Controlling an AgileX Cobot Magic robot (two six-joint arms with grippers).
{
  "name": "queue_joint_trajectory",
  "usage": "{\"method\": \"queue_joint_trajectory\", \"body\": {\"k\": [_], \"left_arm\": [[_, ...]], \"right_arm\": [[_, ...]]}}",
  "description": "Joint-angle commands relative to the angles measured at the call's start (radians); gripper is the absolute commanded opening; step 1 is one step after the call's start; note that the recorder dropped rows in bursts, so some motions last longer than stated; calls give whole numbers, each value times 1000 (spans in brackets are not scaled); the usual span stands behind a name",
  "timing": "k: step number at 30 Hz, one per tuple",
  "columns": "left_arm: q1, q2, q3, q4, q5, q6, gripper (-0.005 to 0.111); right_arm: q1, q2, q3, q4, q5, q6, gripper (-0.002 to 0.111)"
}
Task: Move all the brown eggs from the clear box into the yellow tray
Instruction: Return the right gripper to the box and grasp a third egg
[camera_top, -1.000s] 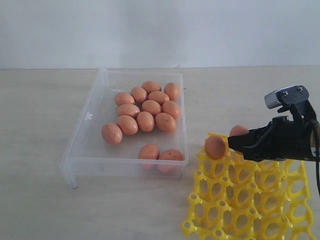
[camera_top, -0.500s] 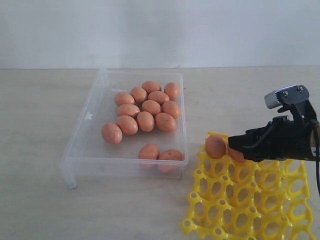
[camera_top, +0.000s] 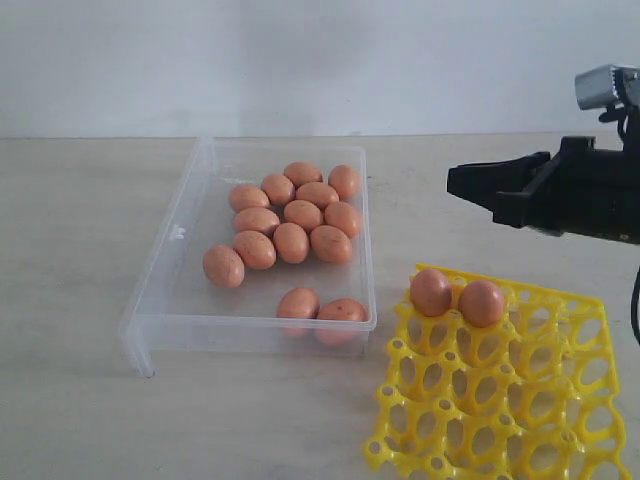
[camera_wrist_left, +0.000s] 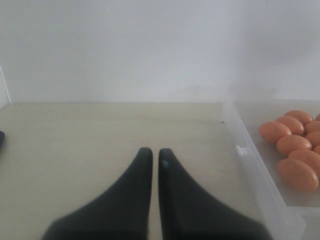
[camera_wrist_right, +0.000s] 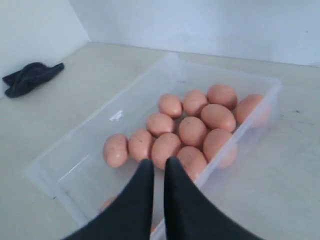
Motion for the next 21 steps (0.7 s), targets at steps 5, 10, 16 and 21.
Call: {"method": "queue_joint_trajectory", "body": {"k": [5, 10, 16, 21], "left_arm": [[-1, -4, 4, 2, -4, 0, 4], [-1, -4, 4, 2, -4, 0, 4], [-1, -4, 4, 2, -4, 0, 4], [-1, -4, 4, 2, -4, 0, 4]], "right_arm": [[183, -27, -312, -391, 171, 466, 0], [352, -9, -487, -526, 333, 603, 0], [506, 99, -551, -526, 364, 544, 0], [578, 162, -551, -526, 343, 319, 0]]}}
